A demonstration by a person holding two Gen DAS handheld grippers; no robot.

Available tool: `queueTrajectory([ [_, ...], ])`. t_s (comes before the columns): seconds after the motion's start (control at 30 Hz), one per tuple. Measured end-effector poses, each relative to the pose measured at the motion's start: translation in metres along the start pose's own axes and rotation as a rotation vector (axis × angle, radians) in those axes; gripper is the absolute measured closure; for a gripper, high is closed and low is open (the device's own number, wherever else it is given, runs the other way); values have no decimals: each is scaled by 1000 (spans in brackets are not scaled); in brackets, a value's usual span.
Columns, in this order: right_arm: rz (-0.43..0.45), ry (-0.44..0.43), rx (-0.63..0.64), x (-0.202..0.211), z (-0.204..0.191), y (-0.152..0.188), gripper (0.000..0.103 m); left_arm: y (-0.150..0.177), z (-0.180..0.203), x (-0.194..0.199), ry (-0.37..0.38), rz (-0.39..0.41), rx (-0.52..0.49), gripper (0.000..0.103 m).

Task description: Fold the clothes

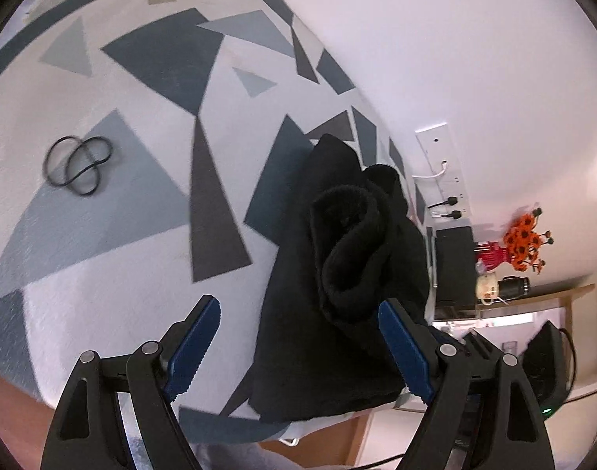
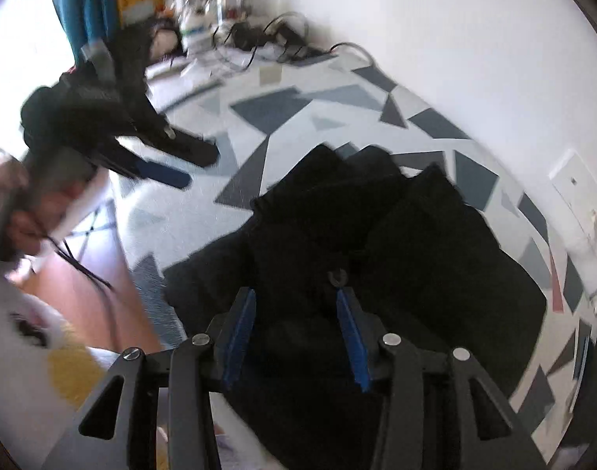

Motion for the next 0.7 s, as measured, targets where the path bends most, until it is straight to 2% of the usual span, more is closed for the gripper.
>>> queueTrajectory([
  [0.07,26,-2,-72,11,12,-5,52,-3,4,-4,11,-12,-9,20],
  [0.17,23,65,-267,6,55,-10,49,-9,9,-15,-7,-18,-33,20],
  [0.23,39,105,-428,-8,82,-13,49,-17,9,-23,-37,-8,-43,20],
  [0.3,22,101,-595,-33,99,-16,49,-24,12,-30,-49,-7,-59,20],
  [0.37,-2,65,-700,-58,104,-22,49,-31,19,-37,-62,-13,-88,20],
  [0.47,-31,104,-762,-80,109,-33,49,-38,32,-49,-77,-32,-151,20],
  [0.53,-46,138,-782,-87,112,-39,49,-43,35,-59,-117,-39,-193,20],
  [0.63,-69,161,-821,-95,120,-43,48,-51,27,-76,-167,-66,-204,20],
  [0.7,-46,163,-861,-90,126,-46,48,-54,19,-83,-176,-89,-186,20],
])
Point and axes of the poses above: each gripper's, at about its wrist camera, not at the fingertips, and x roughly against the way its jaws point, z to its right, y to its underside, the point moved 7 cm from there along -x, roughly the way its jaws point, and after that the axes turned 13 degrees about x, right-handed, at the moved point
